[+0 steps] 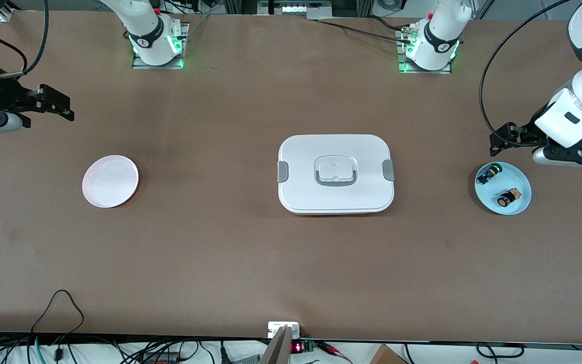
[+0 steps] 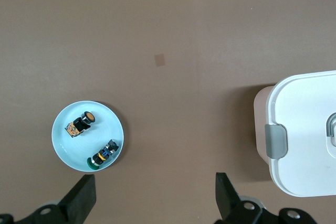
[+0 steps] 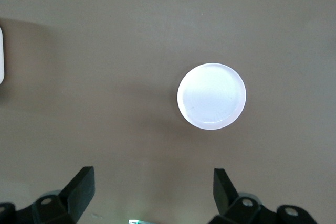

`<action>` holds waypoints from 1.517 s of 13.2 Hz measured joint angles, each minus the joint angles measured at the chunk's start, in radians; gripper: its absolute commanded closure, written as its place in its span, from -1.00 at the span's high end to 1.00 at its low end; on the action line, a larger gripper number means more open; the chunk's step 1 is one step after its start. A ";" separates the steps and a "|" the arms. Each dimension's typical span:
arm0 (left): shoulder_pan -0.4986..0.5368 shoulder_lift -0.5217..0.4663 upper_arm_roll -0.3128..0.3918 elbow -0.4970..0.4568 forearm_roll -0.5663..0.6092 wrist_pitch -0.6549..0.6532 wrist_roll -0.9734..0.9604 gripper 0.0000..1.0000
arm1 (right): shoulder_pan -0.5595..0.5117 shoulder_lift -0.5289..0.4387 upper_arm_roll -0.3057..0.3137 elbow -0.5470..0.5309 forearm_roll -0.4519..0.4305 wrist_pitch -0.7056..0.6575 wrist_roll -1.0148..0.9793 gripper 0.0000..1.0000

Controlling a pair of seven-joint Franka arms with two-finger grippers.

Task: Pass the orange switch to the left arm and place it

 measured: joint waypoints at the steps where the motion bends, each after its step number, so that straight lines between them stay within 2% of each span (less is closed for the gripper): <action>1: 0.000 0.000 0.000 0.000 0.000 -0.002 -0.001 1.00 | -0.002 0.001 -0.001 0.000 0.000 -0.001 0.000 1.00; 20: -0.005 0.000 -0.006 0.000 0.000 -0.009 -0.002 1.00 | -0.005 0.004 -0.002 0.000 0.000 -0.005 0.000 1.00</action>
